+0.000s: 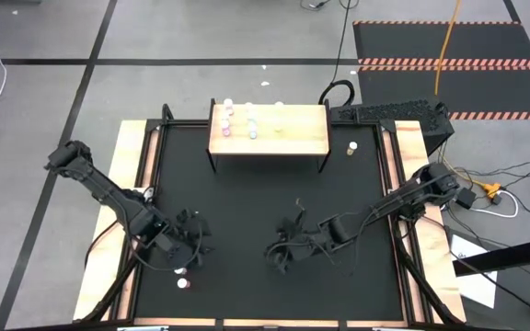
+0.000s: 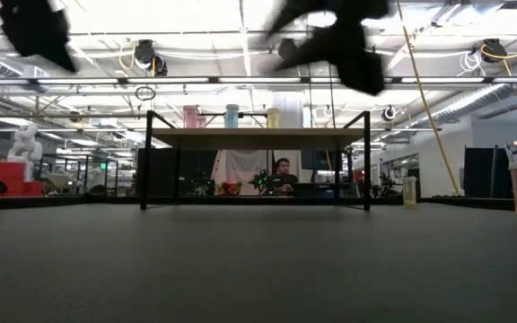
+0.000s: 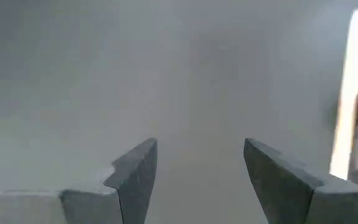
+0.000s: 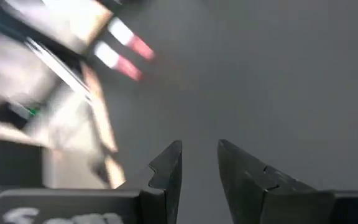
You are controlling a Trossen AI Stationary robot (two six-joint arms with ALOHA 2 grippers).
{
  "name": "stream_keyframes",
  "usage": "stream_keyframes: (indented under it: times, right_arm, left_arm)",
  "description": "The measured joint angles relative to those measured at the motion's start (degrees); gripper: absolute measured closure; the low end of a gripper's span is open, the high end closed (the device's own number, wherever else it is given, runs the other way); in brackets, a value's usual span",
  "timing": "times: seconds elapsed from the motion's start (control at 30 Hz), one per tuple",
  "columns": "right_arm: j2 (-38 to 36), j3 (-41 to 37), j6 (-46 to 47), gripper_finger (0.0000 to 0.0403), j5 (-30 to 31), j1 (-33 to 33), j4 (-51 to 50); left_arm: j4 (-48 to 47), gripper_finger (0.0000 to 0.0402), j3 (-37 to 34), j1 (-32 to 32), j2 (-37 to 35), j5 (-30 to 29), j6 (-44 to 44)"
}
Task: Pick and place medicine bottles onto shelf by color
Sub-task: Put the yellow pill bottle on the shelf aligned with the other yellow pill bottles
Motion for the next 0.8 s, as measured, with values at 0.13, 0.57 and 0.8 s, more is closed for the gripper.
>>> stream_keyframes:
  times: [0.13,0.57,0.8]
  right_arm:
    - [-6.39,0.07,5.24,0.0305,-2.21,0.60,-23.18]
    - [-34.68,0.04,31.61,0.0305,5.11,5.65,-75.82]
    - [-43.75,-1.30,35.50,0.0305,18.70,-0.11,-85.11]
  left_arm:
    - [13.67,0.0161,0.00,1.42,0.00,0.31,8.27]
    - [26.36,0.0161,0.00,12.28,0.00,1.18,26.19]
    - [26.76,0.0161,0.00,20.87,0.00,8.78,30.90]
